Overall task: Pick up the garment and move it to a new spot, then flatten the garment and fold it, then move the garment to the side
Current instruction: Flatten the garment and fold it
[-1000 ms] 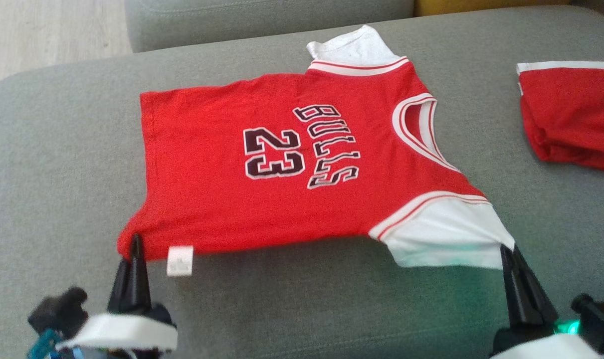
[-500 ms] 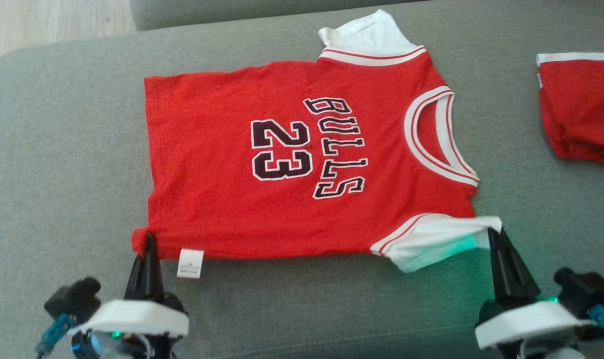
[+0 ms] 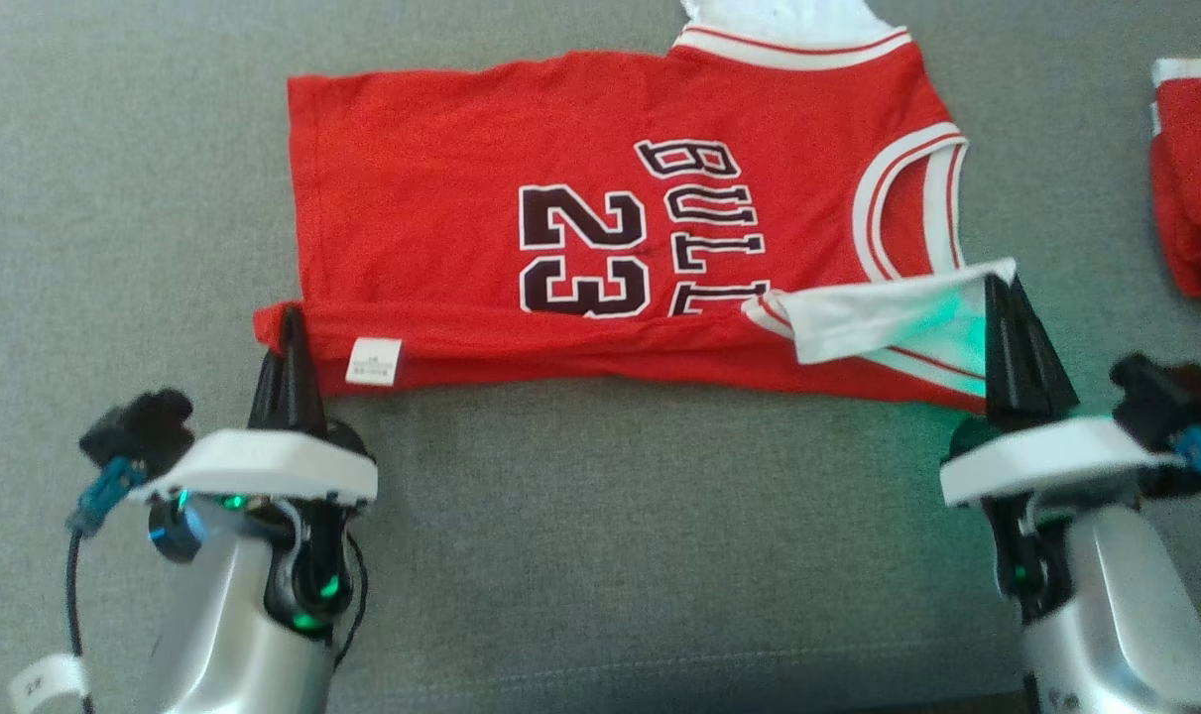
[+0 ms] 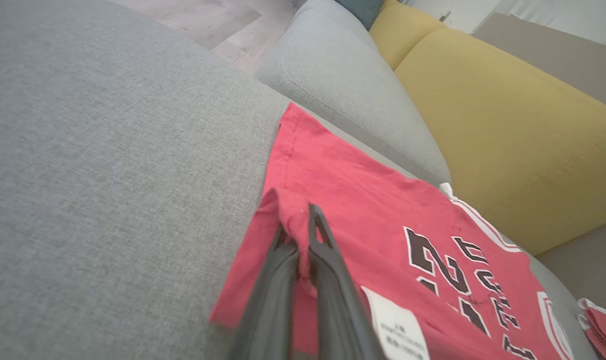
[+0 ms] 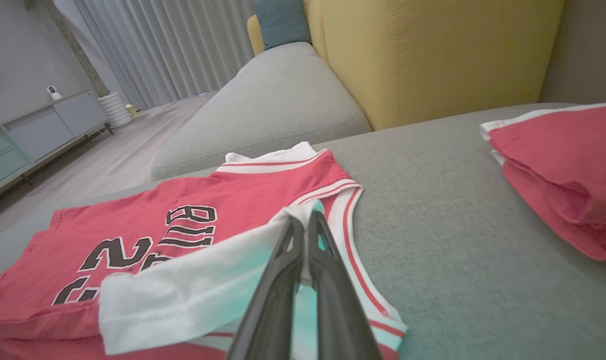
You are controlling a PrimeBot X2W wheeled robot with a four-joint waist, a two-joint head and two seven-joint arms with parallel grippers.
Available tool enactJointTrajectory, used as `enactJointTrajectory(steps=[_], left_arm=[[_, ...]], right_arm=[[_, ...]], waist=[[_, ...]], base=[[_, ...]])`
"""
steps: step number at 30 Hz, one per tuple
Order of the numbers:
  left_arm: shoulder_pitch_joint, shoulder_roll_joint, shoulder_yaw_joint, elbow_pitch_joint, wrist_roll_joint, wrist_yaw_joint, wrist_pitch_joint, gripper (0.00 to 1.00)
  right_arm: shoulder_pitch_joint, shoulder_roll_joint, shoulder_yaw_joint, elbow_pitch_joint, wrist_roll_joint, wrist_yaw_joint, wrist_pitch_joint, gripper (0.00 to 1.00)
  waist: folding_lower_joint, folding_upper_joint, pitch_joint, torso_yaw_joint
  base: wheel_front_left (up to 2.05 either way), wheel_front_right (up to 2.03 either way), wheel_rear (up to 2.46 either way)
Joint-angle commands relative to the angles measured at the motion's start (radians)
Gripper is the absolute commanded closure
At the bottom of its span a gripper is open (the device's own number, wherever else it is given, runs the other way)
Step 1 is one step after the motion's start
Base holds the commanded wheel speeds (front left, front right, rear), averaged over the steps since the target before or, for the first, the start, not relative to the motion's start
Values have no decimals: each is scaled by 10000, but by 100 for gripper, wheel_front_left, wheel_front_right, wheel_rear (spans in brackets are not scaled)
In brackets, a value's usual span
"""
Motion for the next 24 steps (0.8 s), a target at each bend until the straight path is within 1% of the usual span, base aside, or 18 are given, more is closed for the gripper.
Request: enactJointTrajectory(steps=[1, 6, 12, 13, 14, 15, 16, 17, 18, 19, 20, 21, 22, 24], left_arm=[[-436, 46, 344, -66, 71, 75, -53, 100], [-1164, 45, 403, 578, 194, 89, -53, 100], [-1606, 45, 344, 999, 237, 66, -53, 100], [-1658, 45, 326, 1033, 264, 58, -53, 89], [-1707, 45, 310, 1042, 292, 46, -53, 68], [-1752, 45, 297, 1026, 336, 34, -53, 26], [-1785, 45, 291, 998, 377, 19, -53, 0], [-1806, 45, 295, 968, 400, 11, -53, 0], [-1817, 45, 297, 931, 425, 2, -53, 0], [-1815, 45, 290, 890, 445, -11, -53, 0], [-1799, 45, 273, 839, 454, -24, -53, 0], [-1773, 45, 256, 769, 472, -37, -53, 0], [-1732, 45, 232, 697, 477, -47, -53, 0], [-1608, 45, 172, 552, 460, -62, -53, 0]], right_arm=[[-481, -67, 229, -5, -94, -9, -120, 100], [-1599, -67, 238, 1203, -89, -9, -317, 100], [-2799, -67, 177, 2575, -401, -9, -557, 100], [-2971, -67, 140, 2784, -447, -9, -599, 100], [-3135, -66, 99, 2984, -489, -9, -645, 100], [-3288, -66, 62, 3183, -537, -9, -680, 100], [-3440, -66, 35, 3385, -559, -9, -706, 100], [-3587, -66, 7, 3604, -553, -9, -713, 100], [-3731, -66, -11, 3830, -571, -9, -709, 89], [-3881, -66, -35, 4036, -590, -9, -731, 64], [-4029, -66, -68, 4229, -603, -9, -765, 45], [-4176, -66, -99, 4423, -620, -9, -797, 11], [-4326, -67, -135, 4619, -649, -9, -826, 0], [-4621, -96, -239, 5032, -738, -9, -880, 0]], waist=[[0, -1, 222, 52], [0, -1, 595, 95], [0, -1, 836, 170], [0, -1, 854, 190], [0, -1, 868, 212], [0, -1, 884, 234], [0, -1, 897, 254], [0, -1, 903, 276], [0, -1, 903, 301], [0, -1, 897, 329], [0, -1, 889, 359], [0, -1, 884, 384], [0, -1, 874, 414], [0, -1, 830, 472]], base=[[0, 0, 0], [0, 0, 0], [0, 0, 0], [0, 0, 0], [0, 0, 0], [0, 0, 0], [0, 0, 0], [0, 0, 0], [0, 0, 0], [0, 0, 0], [0, 0, 0], [0, 0, 0], [0, 0, 0], [0, 0, 0]])
